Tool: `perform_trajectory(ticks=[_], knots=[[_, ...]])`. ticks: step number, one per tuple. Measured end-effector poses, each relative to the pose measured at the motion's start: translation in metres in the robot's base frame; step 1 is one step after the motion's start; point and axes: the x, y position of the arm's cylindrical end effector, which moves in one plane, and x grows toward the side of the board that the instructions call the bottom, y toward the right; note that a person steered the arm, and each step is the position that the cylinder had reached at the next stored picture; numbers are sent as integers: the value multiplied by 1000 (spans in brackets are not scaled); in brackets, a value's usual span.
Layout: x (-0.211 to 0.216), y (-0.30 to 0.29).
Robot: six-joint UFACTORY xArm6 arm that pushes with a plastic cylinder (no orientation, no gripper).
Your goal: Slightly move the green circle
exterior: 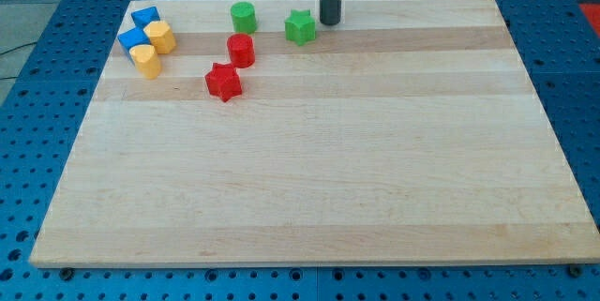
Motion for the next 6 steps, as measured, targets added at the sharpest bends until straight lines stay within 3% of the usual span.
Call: perform_trajectory(ticks=[1, 2, 4, 5, 6], knots=[[-32, -47], [-32, -92], [-6, -125], [-33, -189], [-33, -217]])
